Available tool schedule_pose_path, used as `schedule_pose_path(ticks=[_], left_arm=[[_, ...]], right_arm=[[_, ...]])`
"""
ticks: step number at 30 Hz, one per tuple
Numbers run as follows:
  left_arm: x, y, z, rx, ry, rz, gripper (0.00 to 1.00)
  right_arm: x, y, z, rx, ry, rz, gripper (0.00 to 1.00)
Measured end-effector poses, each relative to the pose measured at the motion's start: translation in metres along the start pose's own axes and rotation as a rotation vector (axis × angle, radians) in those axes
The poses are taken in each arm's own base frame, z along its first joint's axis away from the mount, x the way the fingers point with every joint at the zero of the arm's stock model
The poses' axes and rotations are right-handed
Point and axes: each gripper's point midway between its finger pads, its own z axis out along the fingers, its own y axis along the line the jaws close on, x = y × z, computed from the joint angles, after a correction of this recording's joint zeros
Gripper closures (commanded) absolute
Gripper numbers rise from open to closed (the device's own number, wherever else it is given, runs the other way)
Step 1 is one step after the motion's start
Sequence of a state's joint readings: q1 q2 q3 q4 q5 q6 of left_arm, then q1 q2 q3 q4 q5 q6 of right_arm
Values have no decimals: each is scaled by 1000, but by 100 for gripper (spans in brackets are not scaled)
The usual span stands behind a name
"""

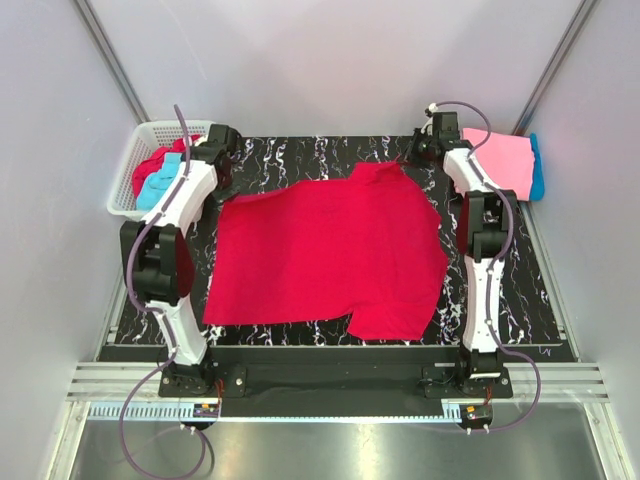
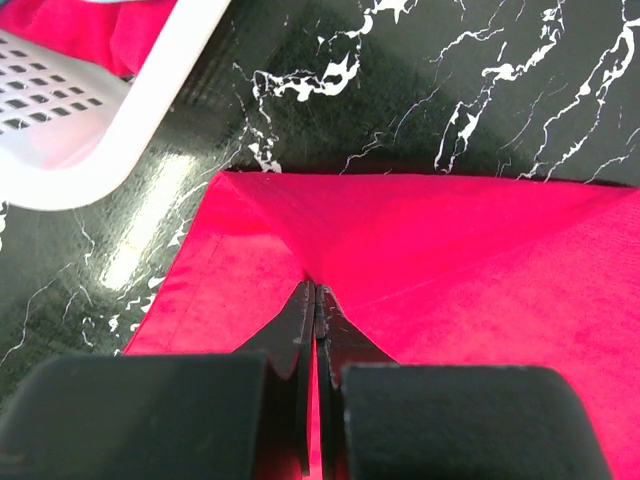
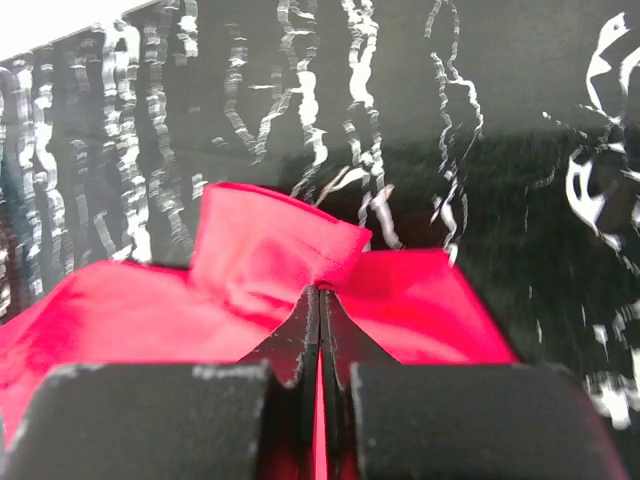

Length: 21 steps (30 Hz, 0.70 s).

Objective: Fold and stack the t-shirts
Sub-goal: Fold the tshirt

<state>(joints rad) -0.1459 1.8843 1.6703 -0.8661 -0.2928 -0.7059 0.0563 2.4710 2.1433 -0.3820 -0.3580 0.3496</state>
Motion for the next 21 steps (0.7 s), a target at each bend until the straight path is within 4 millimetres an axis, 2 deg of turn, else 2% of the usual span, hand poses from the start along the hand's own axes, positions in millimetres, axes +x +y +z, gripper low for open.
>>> schedule_pose_path(ticks=[6, 10, 13, 21], left_arm=[[2, 6, -11, 7, -9, -6, 100], [9, 16, -21, 7, -13, -14, 100], [17, 27, -28, -7, -13, -30, 100], [48, 59, -33, -63, 9, -84, 100]], right_arm=[[-12, 25, -50, -4, -38, -32, 100], [0, 29, -76, 6, -22, -25, 100], [21, 28, -94, 24, 15, -11, 100], [97, 25, -151, 94, 120, 15, 100]])
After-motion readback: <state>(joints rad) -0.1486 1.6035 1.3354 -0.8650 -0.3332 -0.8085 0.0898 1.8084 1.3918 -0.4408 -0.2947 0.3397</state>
